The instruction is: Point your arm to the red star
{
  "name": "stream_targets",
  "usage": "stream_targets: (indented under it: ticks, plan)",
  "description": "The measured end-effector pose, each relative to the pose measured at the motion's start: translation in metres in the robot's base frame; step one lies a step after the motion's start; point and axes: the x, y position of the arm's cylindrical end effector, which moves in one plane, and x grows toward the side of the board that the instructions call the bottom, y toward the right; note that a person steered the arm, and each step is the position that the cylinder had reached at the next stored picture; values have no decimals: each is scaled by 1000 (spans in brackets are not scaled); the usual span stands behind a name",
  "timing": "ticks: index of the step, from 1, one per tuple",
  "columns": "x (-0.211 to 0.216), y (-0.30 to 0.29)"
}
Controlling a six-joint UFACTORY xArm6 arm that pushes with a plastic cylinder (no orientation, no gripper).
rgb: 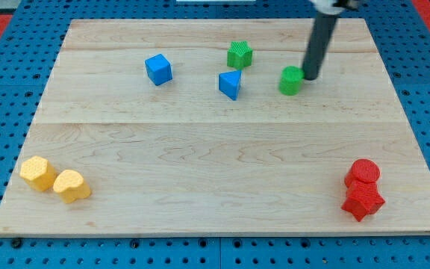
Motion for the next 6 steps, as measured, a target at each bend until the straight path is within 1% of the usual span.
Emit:
stream_targets:
  ticks: [1,2,4,5,6]
  plan:
    - [22,-62]
    - [23,-67]
    - [33,-195]
    - [60,-184]
    - [76,-175]
